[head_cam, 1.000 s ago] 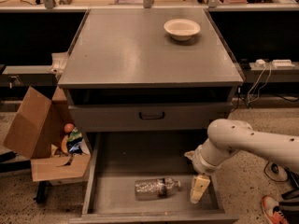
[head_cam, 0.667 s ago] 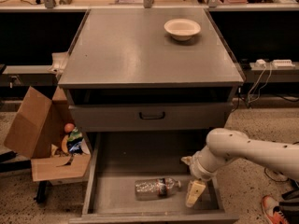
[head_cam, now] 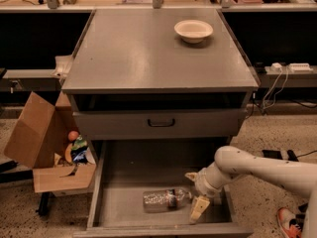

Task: Pick water bottle from middle drawer and place on counter

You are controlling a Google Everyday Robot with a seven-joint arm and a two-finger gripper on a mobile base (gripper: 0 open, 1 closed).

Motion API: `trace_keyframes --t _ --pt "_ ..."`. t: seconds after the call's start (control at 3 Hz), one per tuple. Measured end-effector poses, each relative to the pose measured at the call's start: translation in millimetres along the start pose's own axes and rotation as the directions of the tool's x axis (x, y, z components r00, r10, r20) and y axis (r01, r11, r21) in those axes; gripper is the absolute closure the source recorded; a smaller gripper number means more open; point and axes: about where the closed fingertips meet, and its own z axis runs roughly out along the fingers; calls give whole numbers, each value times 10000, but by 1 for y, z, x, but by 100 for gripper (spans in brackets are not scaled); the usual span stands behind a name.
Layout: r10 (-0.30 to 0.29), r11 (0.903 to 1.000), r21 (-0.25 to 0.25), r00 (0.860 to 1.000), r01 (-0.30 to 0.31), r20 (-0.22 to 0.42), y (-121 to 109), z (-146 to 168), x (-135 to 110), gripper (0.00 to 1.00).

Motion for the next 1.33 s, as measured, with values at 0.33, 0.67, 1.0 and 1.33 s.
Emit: trace_keyframes --t 0.33,0.67,1.0,1.33 --pt "0 9998 -187 9997 5 258 -12 19 6 0" --pt "-23 9995 -314 9986 40 526 -25 36 5 0" --pt "-58 9994 -347 9974 84 719 -31 46 1 0" --pt "-111 9991 -395 9960 146 886 -33 55 -6 19"
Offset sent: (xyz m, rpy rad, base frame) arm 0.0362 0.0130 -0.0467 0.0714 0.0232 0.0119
